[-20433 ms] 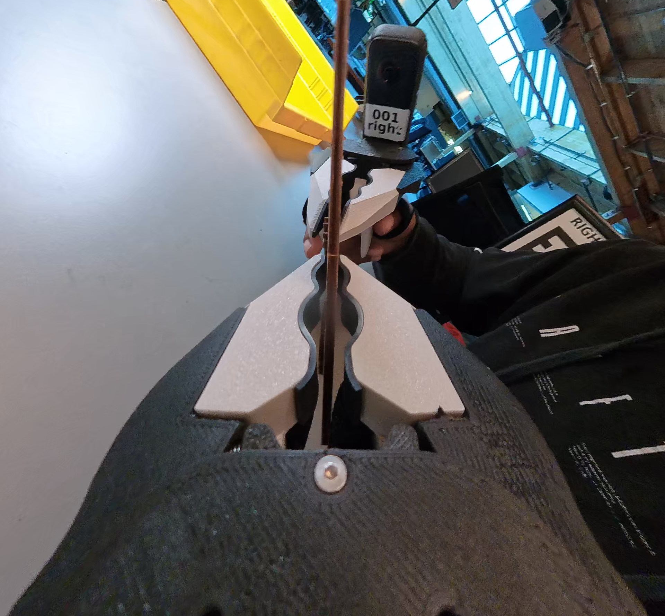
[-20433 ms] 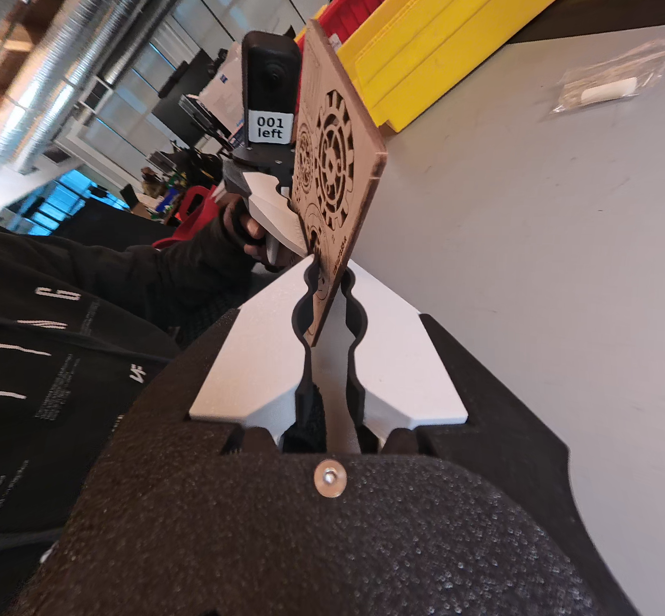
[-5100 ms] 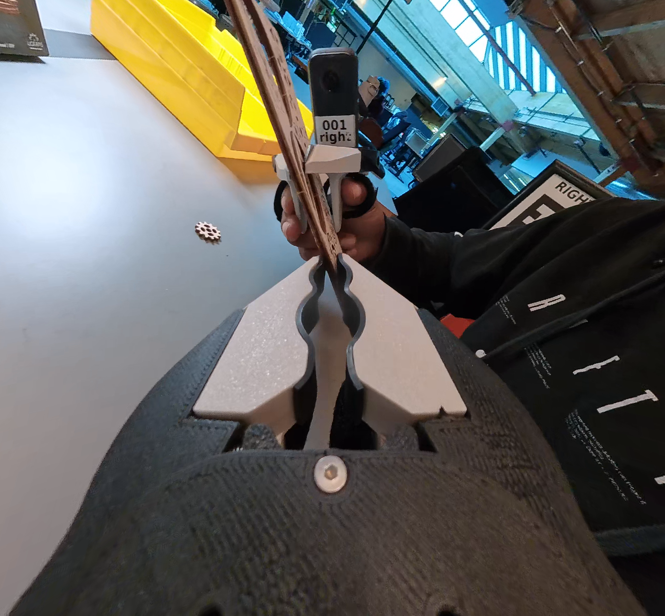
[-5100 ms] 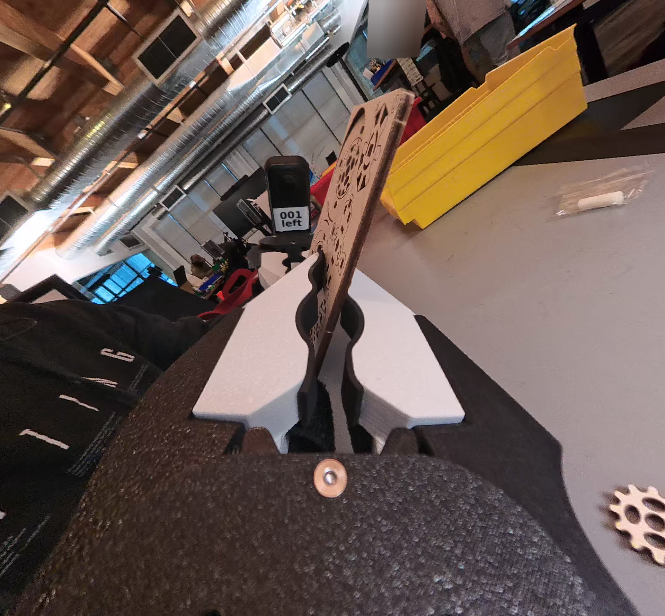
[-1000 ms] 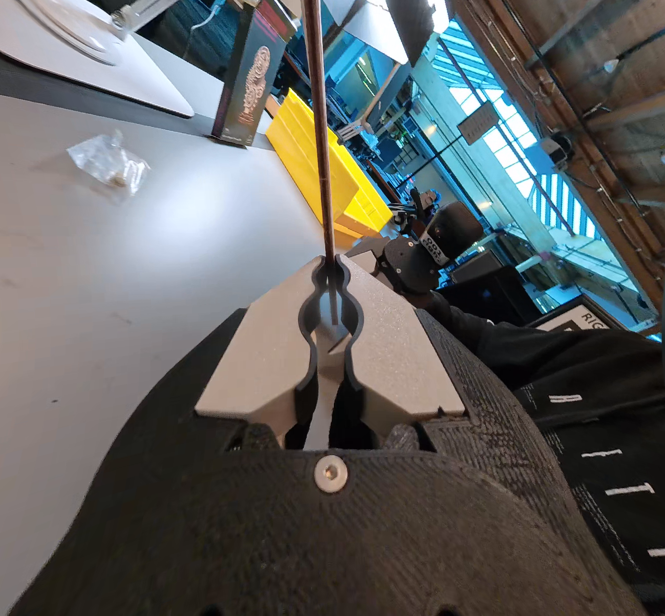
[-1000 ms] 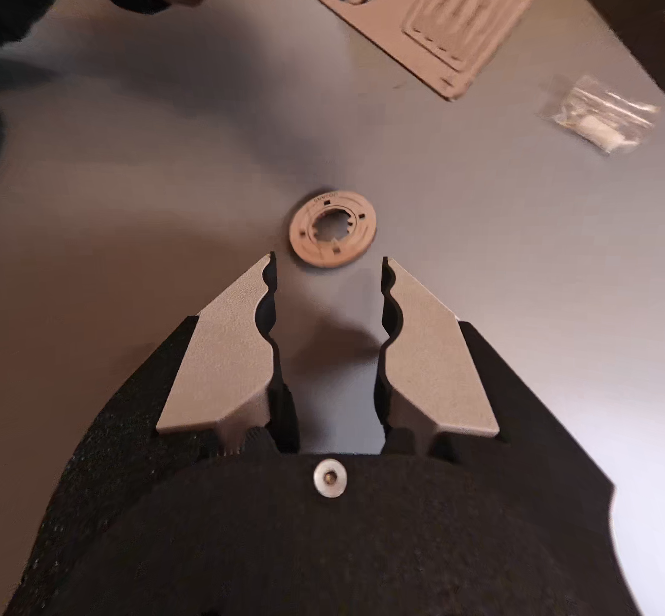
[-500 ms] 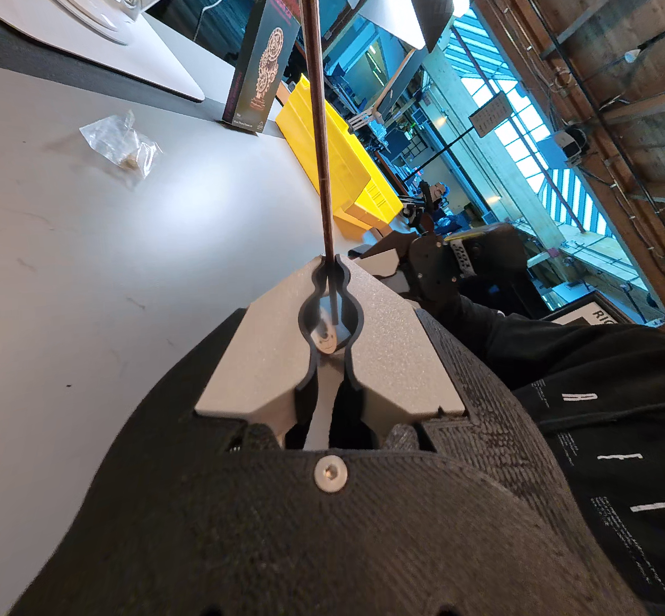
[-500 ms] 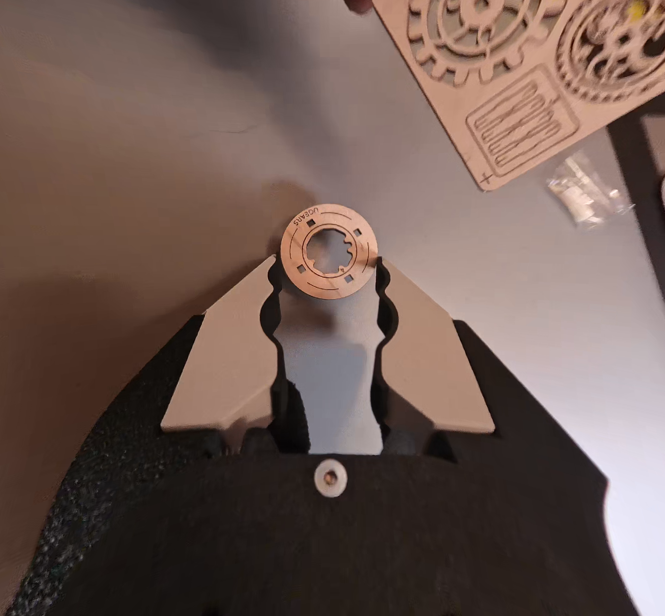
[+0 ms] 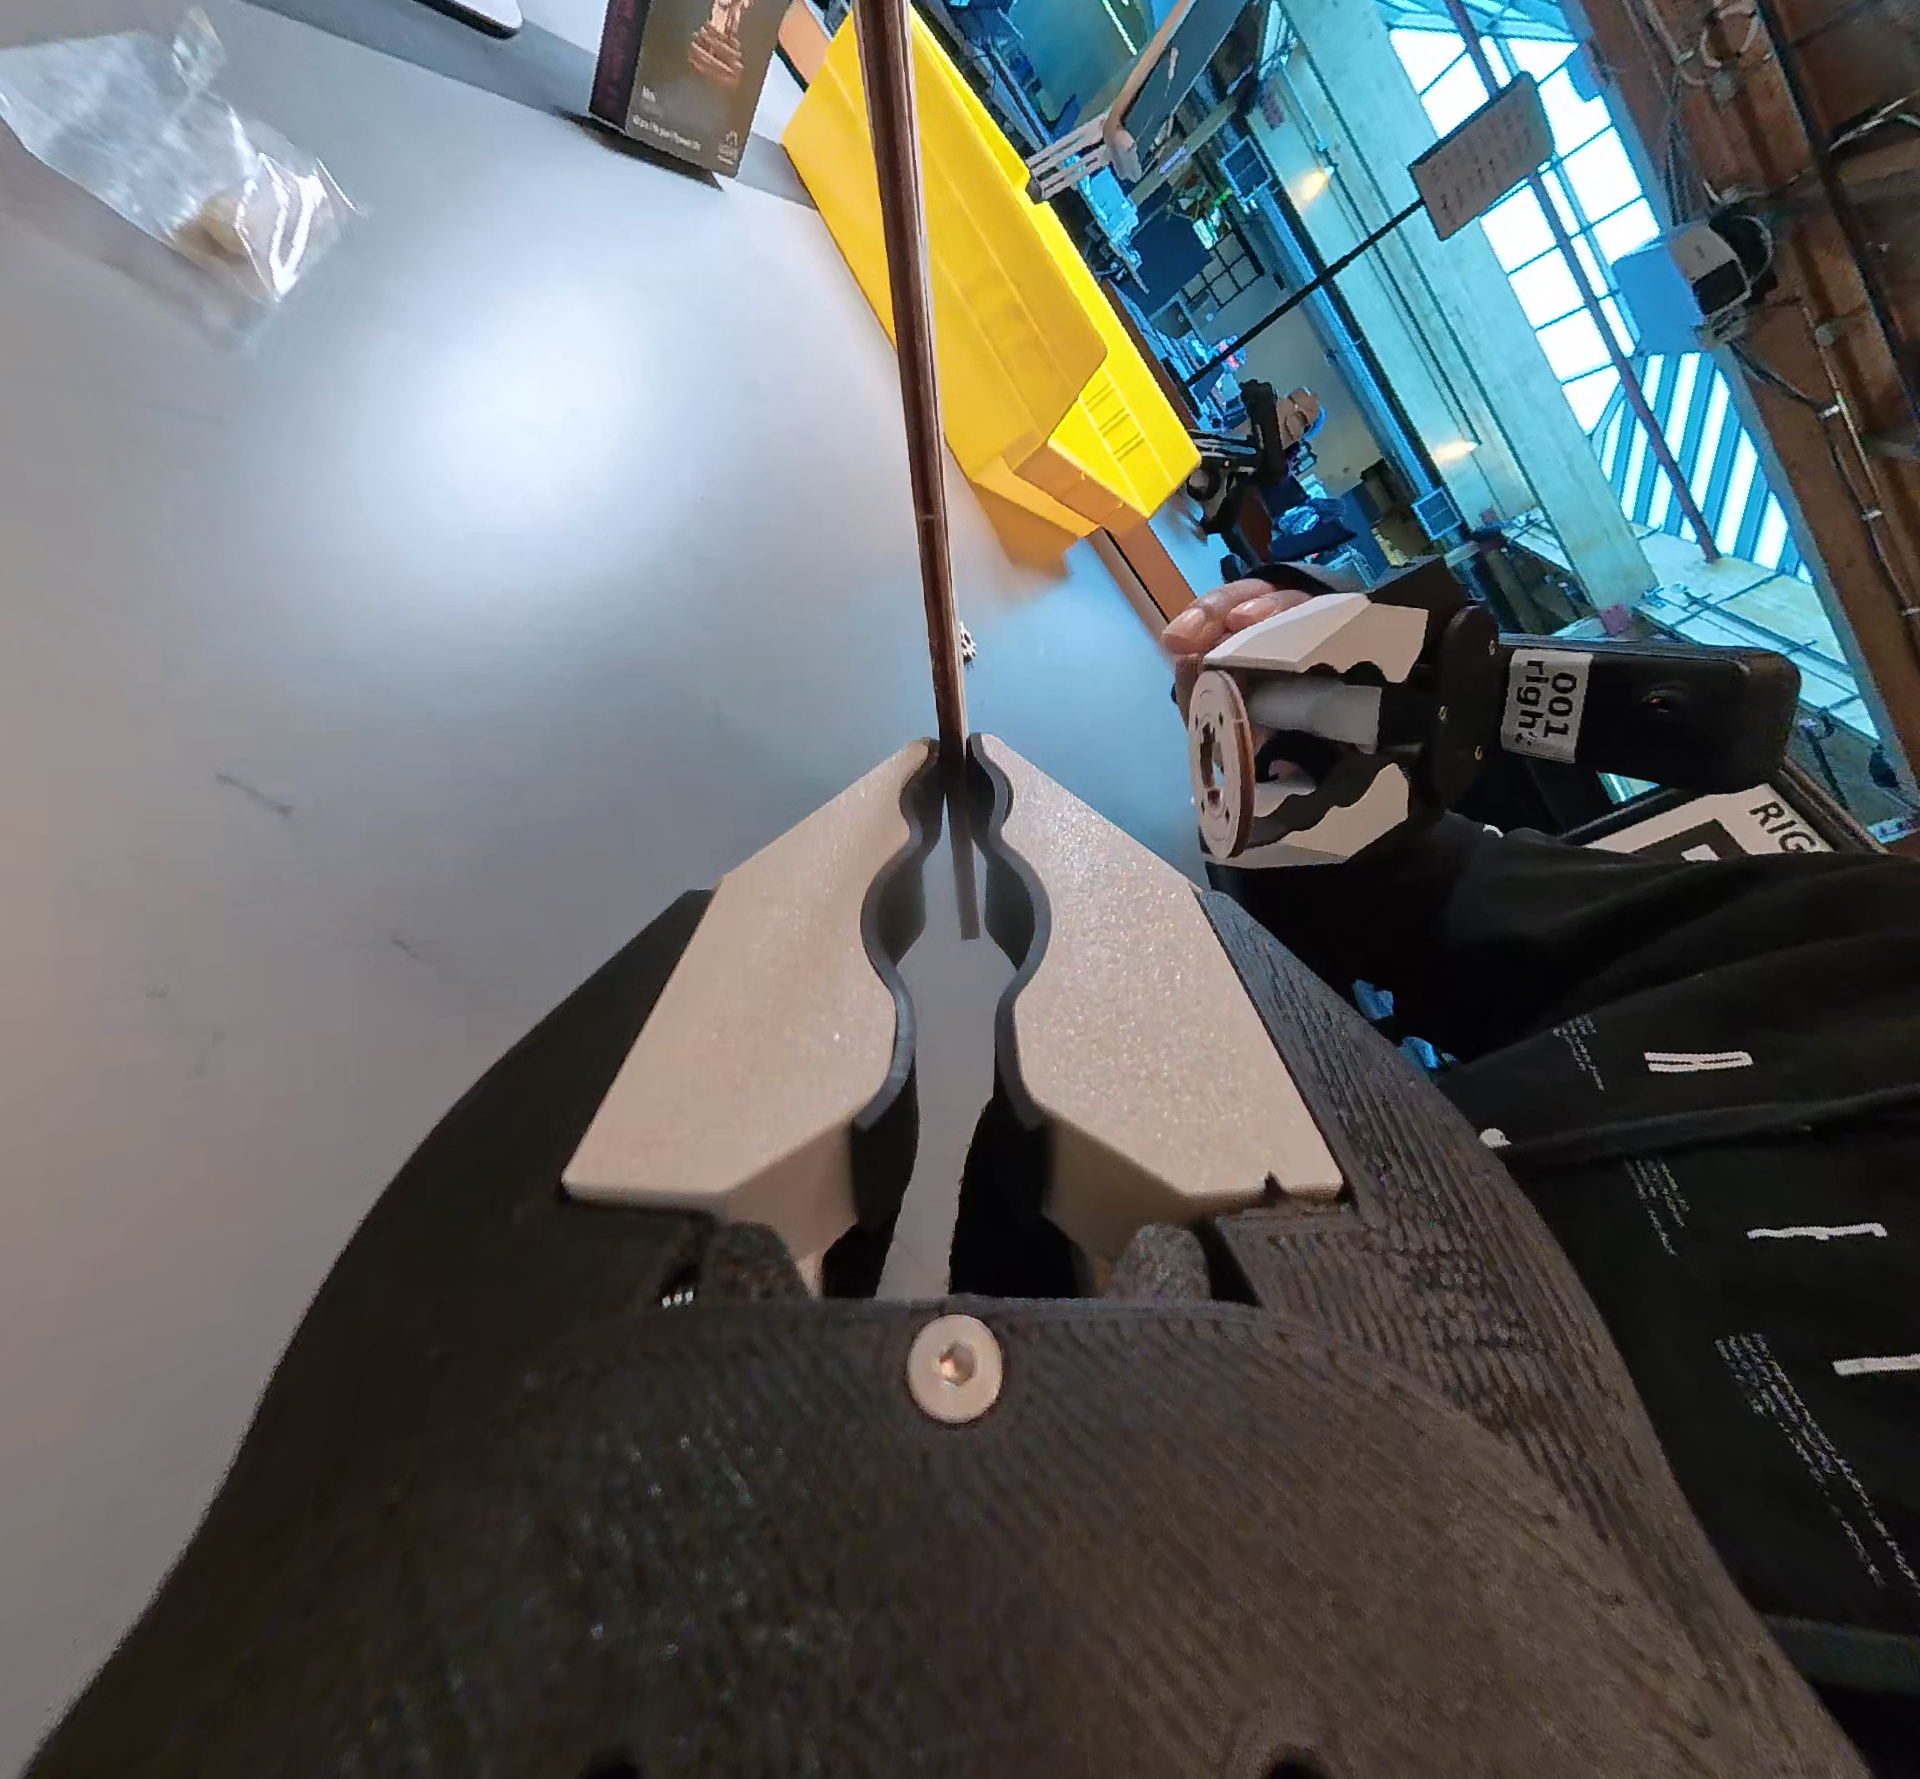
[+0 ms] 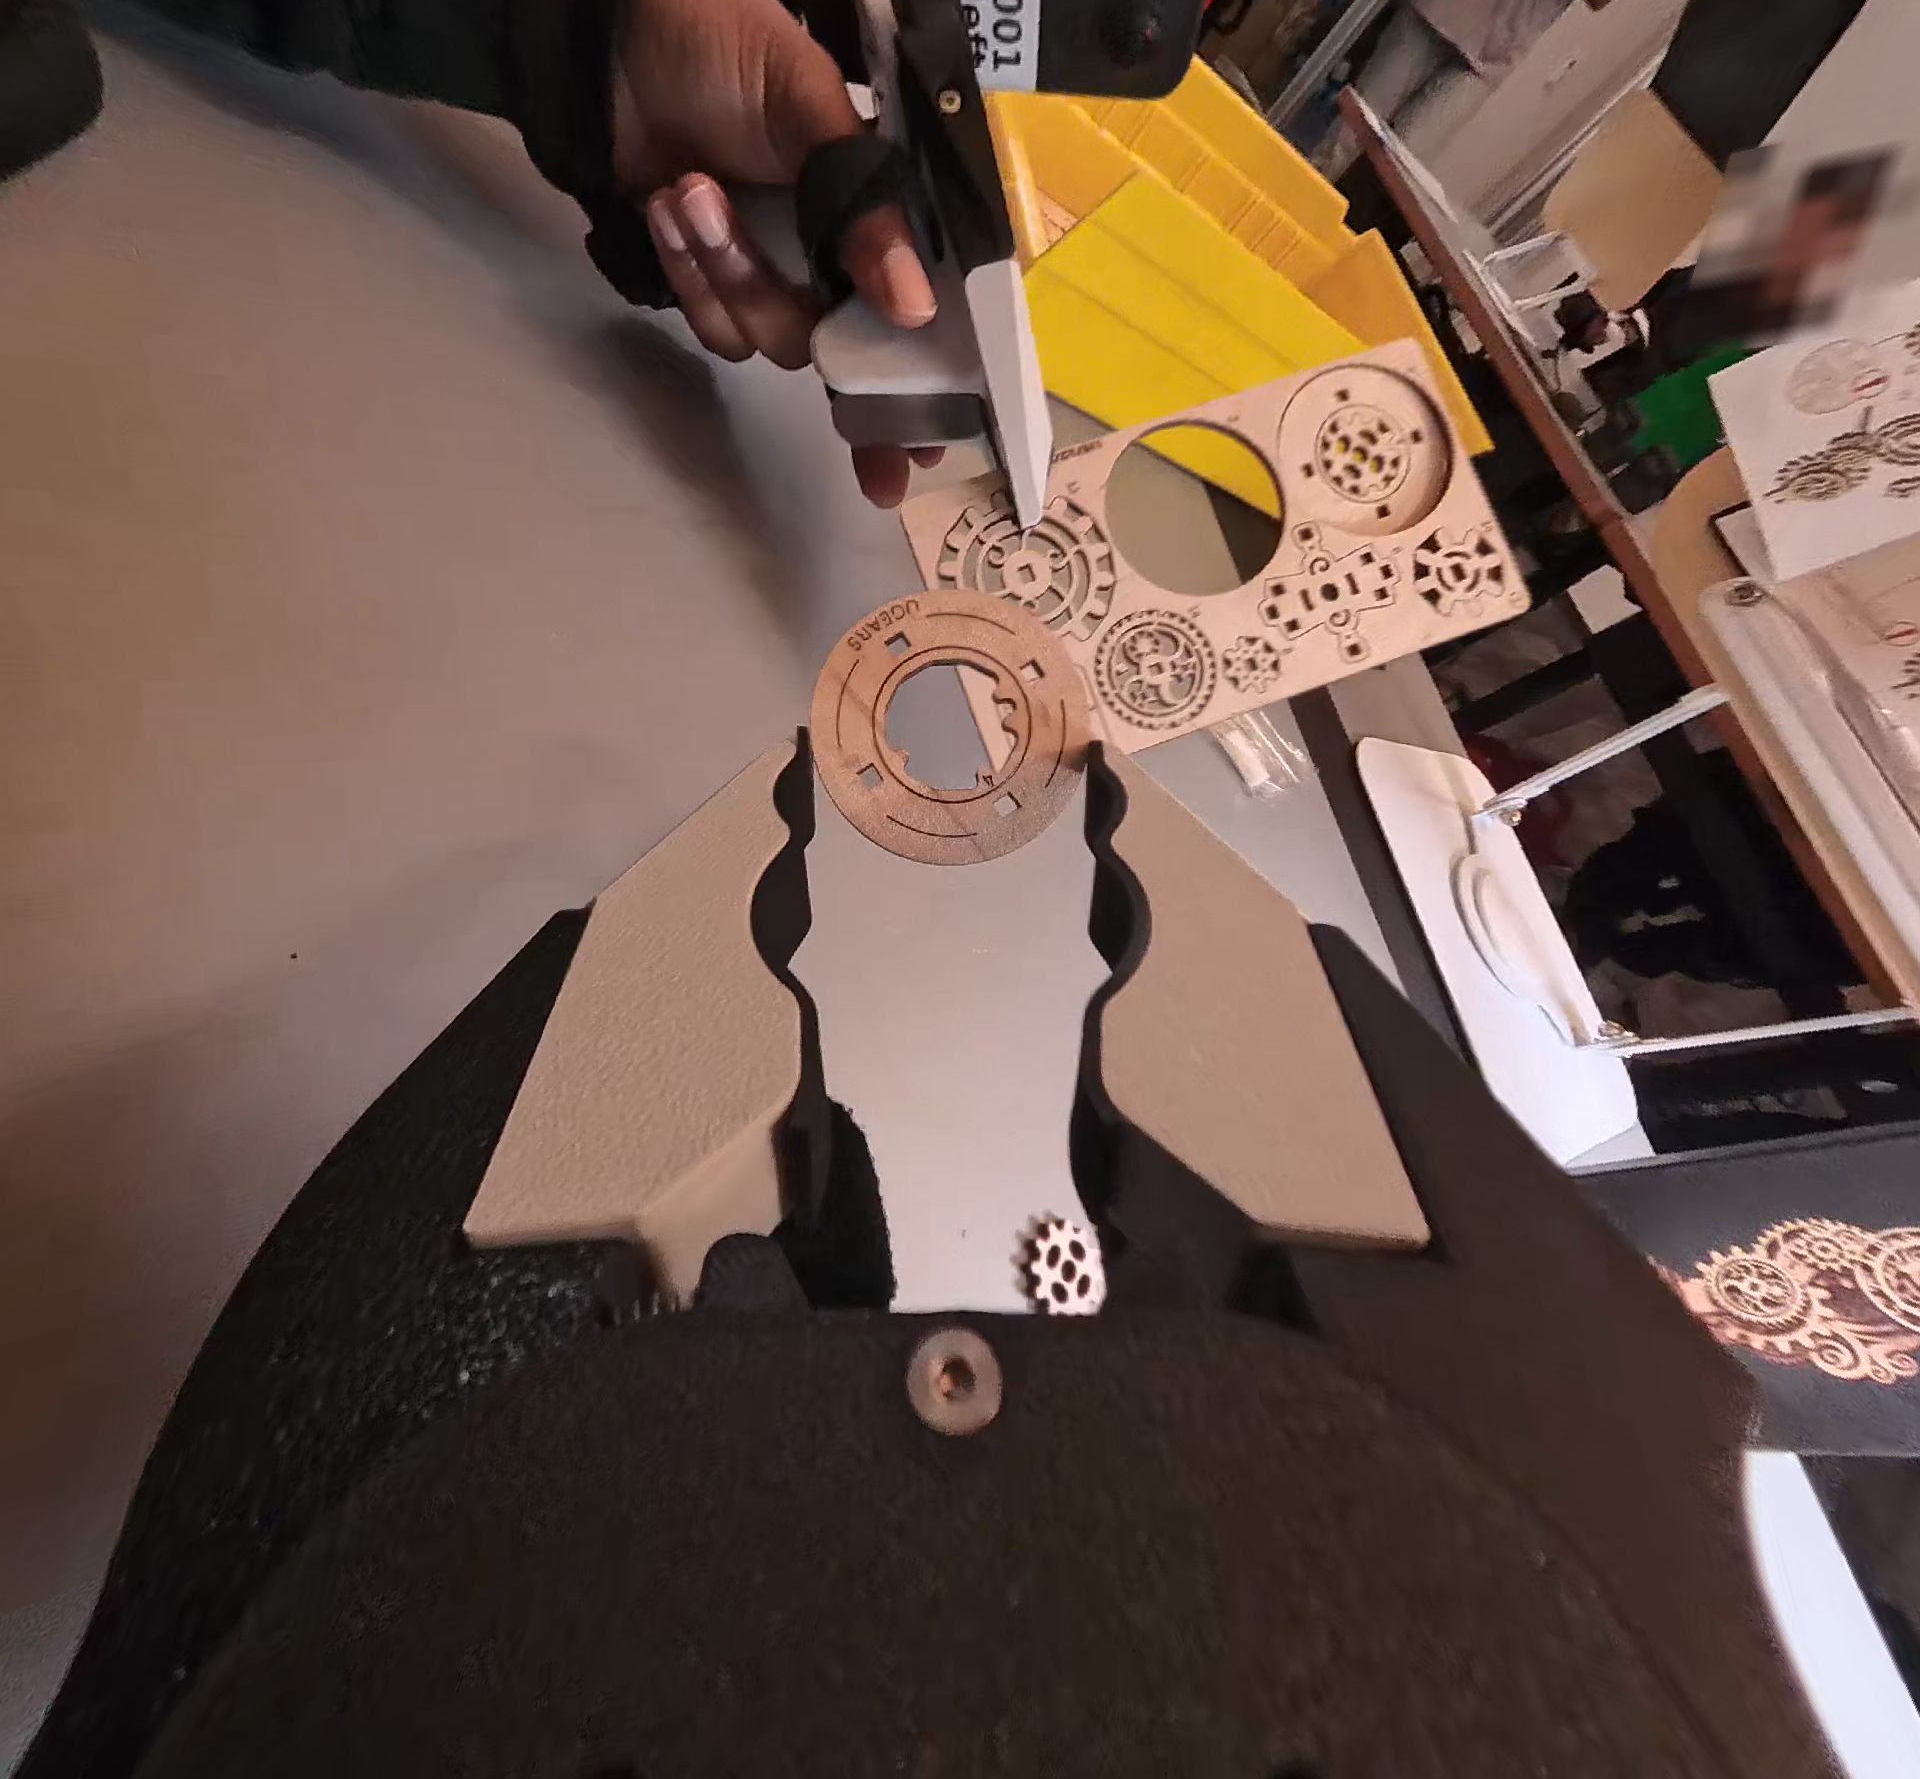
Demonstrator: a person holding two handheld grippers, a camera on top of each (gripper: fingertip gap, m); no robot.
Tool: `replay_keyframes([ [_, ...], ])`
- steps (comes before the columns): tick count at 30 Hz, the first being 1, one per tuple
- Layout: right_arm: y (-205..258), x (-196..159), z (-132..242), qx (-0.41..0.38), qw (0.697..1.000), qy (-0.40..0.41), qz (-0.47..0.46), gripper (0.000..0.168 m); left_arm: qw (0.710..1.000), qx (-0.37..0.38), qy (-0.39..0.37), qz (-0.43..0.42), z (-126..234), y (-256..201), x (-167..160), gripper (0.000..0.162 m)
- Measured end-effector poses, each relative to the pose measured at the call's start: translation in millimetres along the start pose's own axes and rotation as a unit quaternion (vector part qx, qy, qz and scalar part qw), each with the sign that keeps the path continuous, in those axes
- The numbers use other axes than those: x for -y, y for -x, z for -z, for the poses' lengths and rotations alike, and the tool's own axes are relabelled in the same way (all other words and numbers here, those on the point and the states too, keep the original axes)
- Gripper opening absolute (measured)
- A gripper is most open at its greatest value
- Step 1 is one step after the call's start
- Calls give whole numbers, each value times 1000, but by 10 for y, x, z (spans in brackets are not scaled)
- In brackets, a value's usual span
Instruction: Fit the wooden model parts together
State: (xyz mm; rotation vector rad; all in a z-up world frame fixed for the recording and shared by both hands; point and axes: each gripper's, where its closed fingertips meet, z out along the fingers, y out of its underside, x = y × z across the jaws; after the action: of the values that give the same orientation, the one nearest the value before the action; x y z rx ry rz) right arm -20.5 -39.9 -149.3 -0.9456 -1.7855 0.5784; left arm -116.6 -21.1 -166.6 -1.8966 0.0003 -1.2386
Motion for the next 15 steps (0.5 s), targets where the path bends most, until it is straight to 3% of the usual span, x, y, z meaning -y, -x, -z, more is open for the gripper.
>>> replay_keyframes([
  [15, -109, -236, 41, -4, 998, 32, -60, 50, 997, 42, 67, 16, -53, 162, -250, 2],
])
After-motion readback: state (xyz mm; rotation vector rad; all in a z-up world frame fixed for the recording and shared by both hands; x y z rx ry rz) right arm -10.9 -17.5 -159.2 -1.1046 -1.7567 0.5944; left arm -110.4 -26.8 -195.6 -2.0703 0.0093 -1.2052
